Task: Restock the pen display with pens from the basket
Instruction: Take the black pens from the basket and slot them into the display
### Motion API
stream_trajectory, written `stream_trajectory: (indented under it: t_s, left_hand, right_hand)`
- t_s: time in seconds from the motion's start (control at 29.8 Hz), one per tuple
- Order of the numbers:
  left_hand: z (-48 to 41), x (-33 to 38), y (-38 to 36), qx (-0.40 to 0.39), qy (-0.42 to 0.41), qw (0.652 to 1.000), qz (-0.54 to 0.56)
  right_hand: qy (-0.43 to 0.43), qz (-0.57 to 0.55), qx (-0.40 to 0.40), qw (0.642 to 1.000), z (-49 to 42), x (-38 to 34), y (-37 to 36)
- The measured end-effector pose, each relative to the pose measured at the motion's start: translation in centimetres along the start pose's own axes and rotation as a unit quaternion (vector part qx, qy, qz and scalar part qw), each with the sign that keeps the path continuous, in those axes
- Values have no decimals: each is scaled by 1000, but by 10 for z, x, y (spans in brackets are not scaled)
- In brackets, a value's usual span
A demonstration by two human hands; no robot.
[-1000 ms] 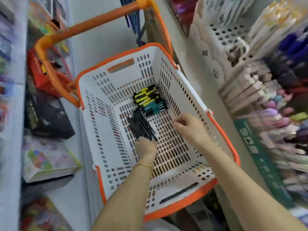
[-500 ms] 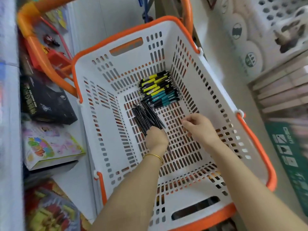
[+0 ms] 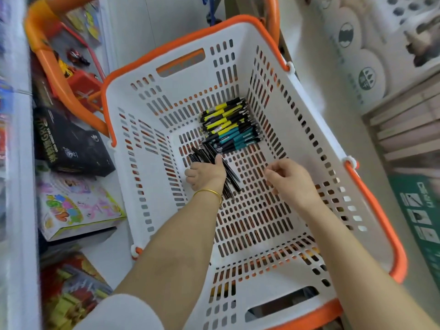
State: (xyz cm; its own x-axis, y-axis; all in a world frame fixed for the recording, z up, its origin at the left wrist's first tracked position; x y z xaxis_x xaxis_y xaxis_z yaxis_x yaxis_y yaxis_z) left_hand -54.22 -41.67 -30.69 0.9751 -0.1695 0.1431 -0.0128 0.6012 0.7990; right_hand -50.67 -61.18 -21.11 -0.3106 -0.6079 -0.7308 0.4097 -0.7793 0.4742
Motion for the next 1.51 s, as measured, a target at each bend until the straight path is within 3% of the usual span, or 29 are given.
stream_trajectory:
  t_s: [0.64, 1.01, 1.21, 1.34, 1.51]
  left_hand:
    - [-11, 0, -12, 45, 11, 998, 40]
    - [-13, -13, -2, 55, -85, 994, -33]
    - [2, -9, 6, 18, -44, 995, 92]
    - [44, 13, 13, -37, -76, 960, 266]
    - [120, 55, 68, -52, -180, 887, 423]
  right_hand:
    - [12, 0, 19, 1000, 2, 0, 7]
    - [14, 5, 23, 1000, 2, 1, 8]
    - [25, 28, 17, 999, 2, 0, 8]
    - [-2, 28, 1, 1000, 6, -2, 5]
    - [-146, -178, -29, 973, 29, -14, 19]
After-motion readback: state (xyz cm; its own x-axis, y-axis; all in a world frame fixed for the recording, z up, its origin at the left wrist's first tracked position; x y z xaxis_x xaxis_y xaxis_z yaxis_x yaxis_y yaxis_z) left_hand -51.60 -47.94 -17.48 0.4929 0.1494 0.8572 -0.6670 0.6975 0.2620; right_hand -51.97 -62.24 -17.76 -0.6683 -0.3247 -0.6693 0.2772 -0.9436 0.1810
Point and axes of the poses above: each hand's wrist, its own z-axis away from the middle knuckle, its own y-axis out of the back of the hand, x = y × z, the point moved 5 cm from there along -z, towards the middle knuckle, and after that the axes turned 5 degrees about x, right-handed, at the moved point
